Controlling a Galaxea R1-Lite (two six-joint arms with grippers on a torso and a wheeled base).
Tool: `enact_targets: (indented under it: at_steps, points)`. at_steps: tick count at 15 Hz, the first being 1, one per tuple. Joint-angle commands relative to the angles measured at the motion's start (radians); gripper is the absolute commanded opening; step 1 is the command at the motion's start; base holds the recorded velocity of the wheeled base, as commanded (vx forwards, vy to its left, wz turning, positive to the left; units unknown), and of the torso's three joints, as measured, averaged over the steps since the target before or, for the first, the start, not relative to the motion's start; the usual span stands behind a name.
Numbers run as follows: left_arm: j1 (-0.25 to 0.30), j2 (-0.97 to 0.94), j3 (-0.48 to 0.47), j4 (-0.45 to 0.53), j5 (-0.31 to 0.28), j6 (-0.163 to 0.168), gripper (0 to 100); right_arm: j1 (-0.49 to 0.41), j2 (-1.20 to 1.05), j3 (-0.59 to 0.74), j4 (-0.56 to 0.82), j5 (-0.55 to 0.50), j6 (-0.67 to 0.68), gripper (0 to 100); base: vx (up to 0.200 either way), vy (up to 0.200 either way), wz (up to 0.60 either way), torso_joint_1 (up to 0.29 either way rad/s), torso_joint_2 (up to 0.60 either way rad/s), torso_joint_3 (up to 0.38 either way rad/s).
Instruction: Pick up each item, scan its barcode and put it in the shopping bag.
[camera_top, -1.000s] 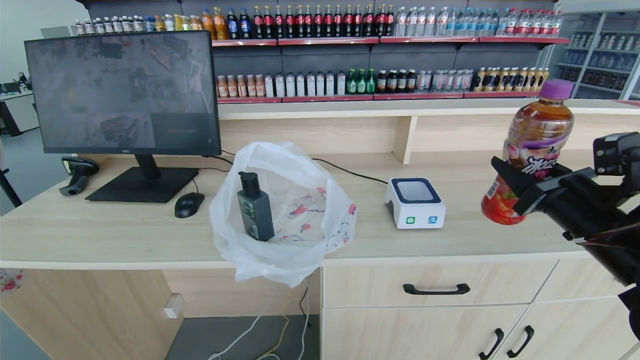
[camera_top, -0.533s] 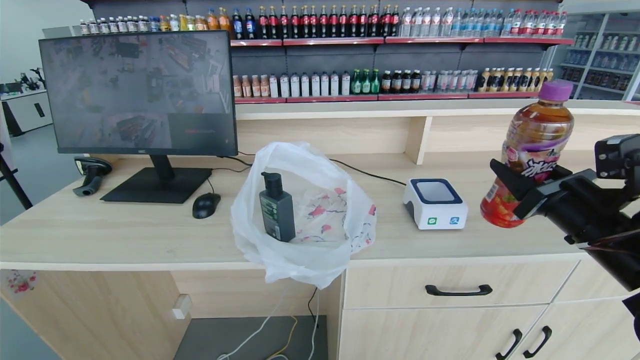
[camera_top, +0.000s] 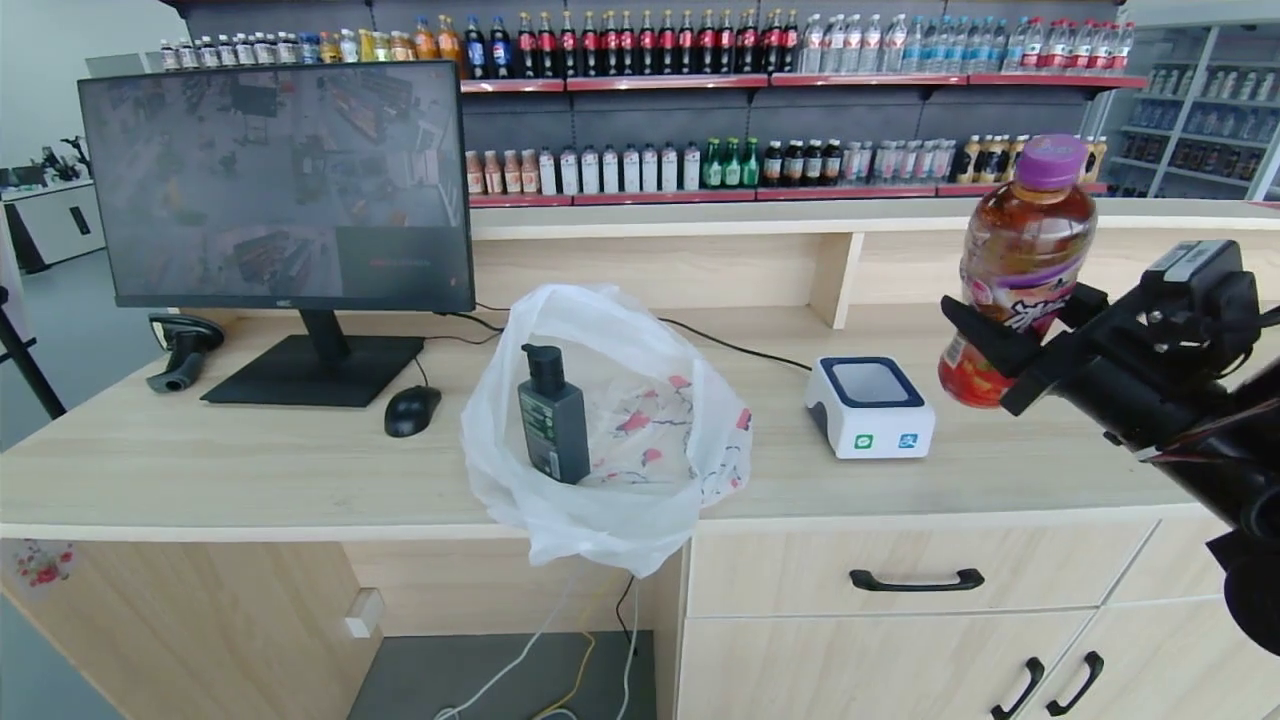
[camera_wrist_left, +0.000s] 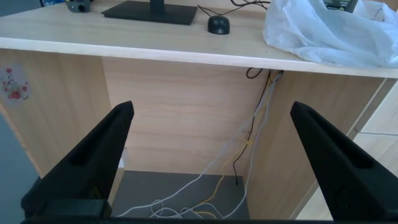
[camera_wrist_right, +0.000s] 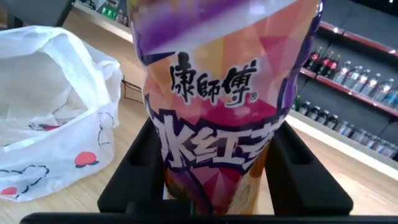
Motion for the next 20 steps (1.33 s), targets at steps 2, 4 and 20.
enact_targets:
  at_steps: [2,4,20]
  points:
    - [0.0,0.0,0.0,-0.008,0.0,-0.002,100,0.028,0.103,-0.121,-0.001,0.015,-0.123,0,0.0,0.0,0.0,0.0,0.0,0.0]
    - [0.0,0.0,0.0,-0.008,0.0,-0.002,100,0.028,0.132,-0.133,-0.001,0.051,-0.197,0,0.0,0.0,0.0,0.0,0.0,0.0]
    - [0.0,0.0,0.0,-0.012,0.002,0.018,100,-0.041,0.317,-0.302,-0.001,0.376,-0.511,0,0.0,0.0,0.0,0.0,0.0,0.0]
